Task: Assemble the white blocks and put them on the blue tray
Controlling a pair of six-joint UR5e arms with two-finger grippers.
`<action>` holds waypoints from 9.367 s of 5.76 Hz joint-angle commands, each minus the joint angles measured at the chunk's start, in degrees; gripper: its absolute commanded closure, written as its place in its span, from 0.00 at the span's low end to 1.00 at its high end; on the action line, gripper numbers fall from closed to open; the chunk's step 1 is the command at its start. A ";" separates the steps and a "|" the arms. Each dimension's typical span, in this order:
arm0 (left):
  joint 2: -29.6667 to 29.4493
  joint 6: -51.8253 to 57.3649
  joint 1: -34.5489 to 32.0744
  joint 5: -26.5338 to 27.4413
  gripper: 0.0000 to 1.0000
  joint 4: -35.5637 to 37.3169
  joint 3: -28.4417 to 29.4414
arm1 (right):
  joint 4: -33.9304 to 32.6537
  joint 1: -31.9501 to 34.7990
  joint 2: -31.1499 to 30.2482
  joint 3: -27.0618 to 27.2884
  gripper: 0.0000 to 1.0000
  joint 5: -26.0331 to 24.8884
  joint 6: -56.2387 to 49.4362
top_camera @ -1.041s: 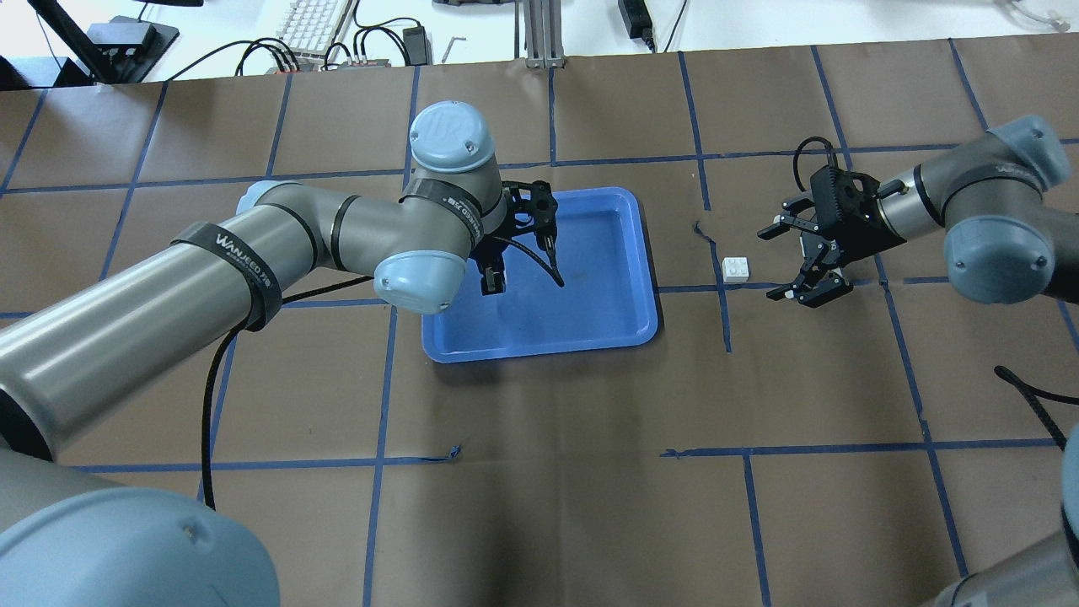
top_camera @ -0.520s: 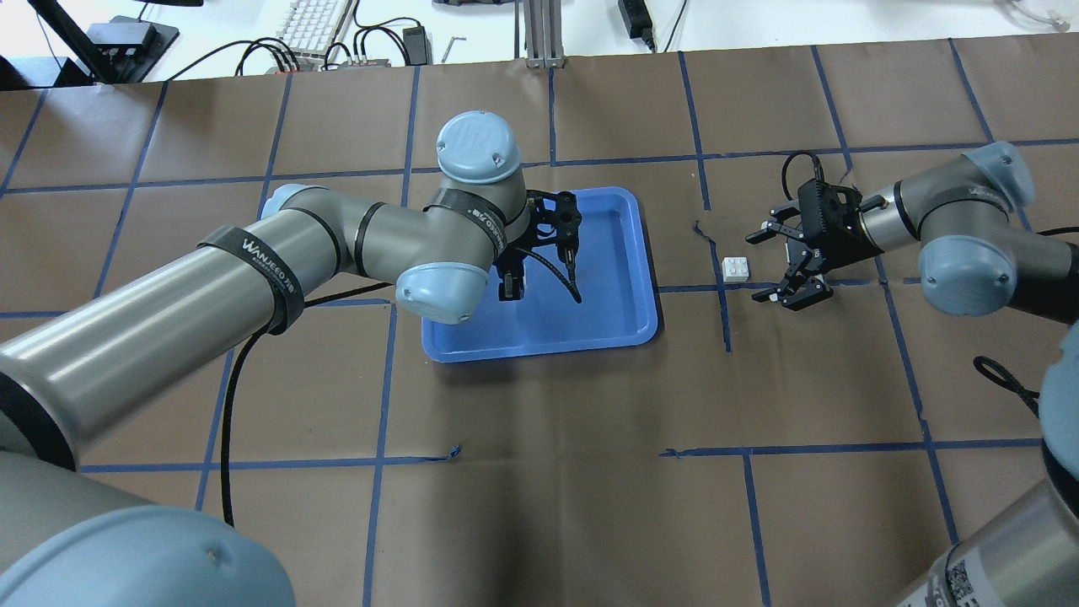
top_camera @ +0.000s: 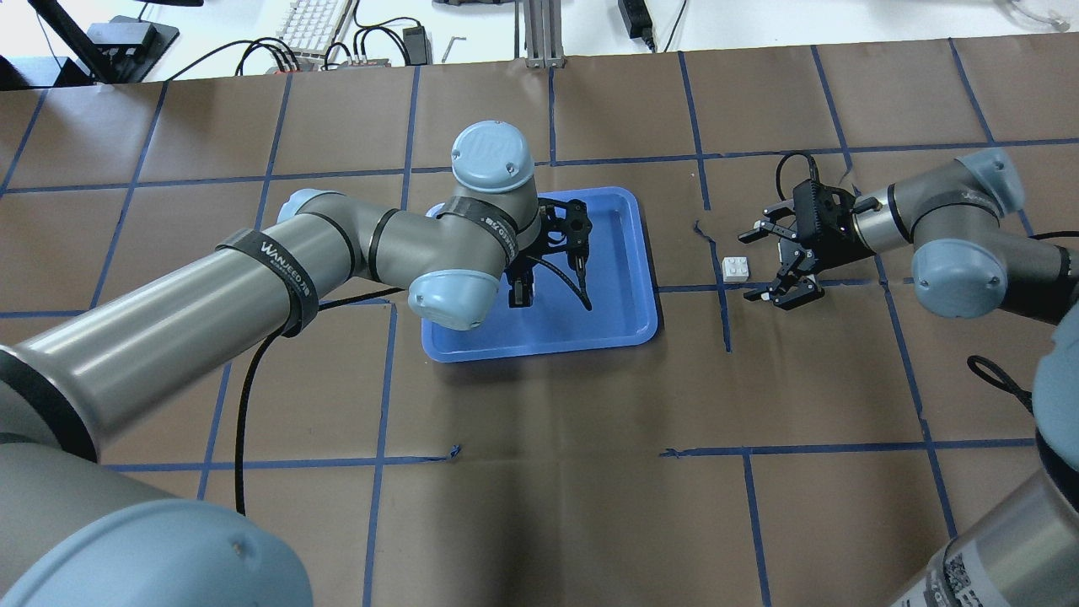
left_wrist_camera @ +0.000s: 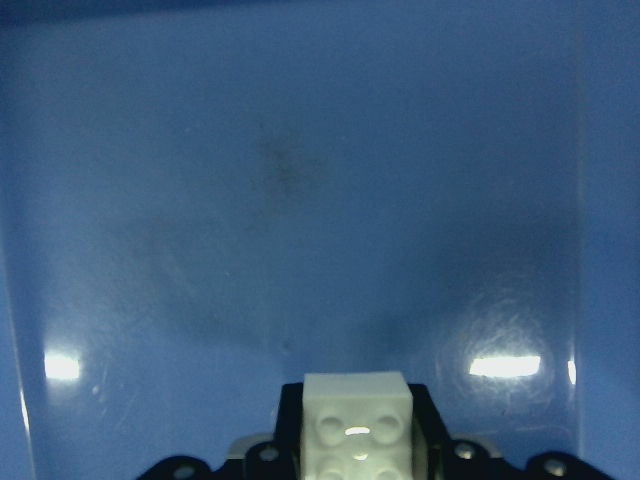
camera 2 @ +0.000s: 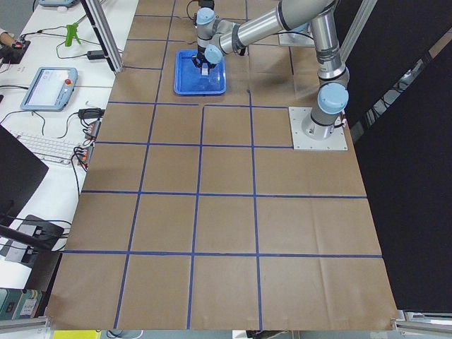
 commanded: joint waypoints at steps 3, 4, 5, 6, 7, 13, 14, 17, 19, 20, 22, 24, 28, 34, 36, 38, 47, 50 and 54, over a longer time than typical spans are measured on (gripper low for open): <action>-1.74 -1.52 -0.09 0.15 0.25 -0.04 -0.27 | 0.05 -0.01 1.78 -0.42 0.20 0.07 -0.03; -1.49 -1.96 0.00 0.41 0.16 -0.30 0.17 | -0.03 -0.01 1.70 -1.12 0.44 -0.45 -0.02; 0.26 -4.14 0.08 0.67 0.14 -0.31 0.34 | 0.05 -0.01 1.35 -1.12 0.61 -0.54 -0.02; 3.49 -4.25 0.17 0.94 0.12 -2.39 0.87 | -0.03 -0.01 1.26 -1.12 0.70 -0.28 -0.20; 8.92 -5.38 0.35 0.94 0.12 -9.98 1.40 | -1.77 0.07 1.26 -1.21 0.74 -0.37 -0.11; 29.43 -44.57 11.86 0.68 0.01 -30.80 2.80 | 5.25 10.04 -8.67 -4.99 0.76 0.16 8.34; 29.54 -55.12 11.86 0.42 0.01 -30.80 4.37 | 2.28 15.14 -8.41 -4.82 0.76 0.33 11.63; 29.10 -73.27 12.04 1.03 0.01 -42.41 13.87 | -19.28 25.18 -2.73 -2.54 0.76 0.34 30.07; 29.72 -74.21 12.30 1.20 0.01 -41.18 13.18 | -29.36 26.70 3.86 -0.61 0.75 0.16 36.27; 29.89 -77.43 13.17 1.20 0.01 -41.26 13.35 | -31.56 26.70 4.07 0.88 0.75 0.25 36.36; 30.42 -78.87 13.53 1.29 0.01 -41.26 13.00 | -32.11 28.01 5.55 0.99 0.75 0.16 36.36; 30.42 -78.87 13.62 1.20 0.01 -41.17 12.92 | -32.11 28.72 5.74 0.99 0.75 0.34 36.36; 30.42 -78.87 13.62 1.29 0.01 -41.26 12.91 | -32.20 28.99 6.09 0.81 0.75 0.34 37.77; 30.51 -78.87 13.62 1.29 0.01 -41.26 12.91 | -32.64 28.99 6.18 0.37 0.76 0.42 39.70; 30.42 -78.87 13.62 1.29 0.01 -41.26 12.91 | -32.55 28.99 6.62 0.37 0.69 0.42 39.79; 30.42 -78.87 13.62 1.20 0.01 -41.26 12.91 | -32.64 28.99 6.53 0.55 0.67 0.42 40.93; 30.51 -78.96 13.62 1.29 0.01 -41.26 12.91 | -32.73 28.99 6.44 0.46 0.34 2.25 40.93; 30.51 -78.96 13.62 1.29 0.01 -41.26 12.91 | -32.73 29.25 6.53 0.55 0.38 3.06 40.93; 30.51 -78.87 13.62 1.29 0.01 -41.26 12.91 | -31.94 29.43 5.39 -3.81 0.01 1.49 47.03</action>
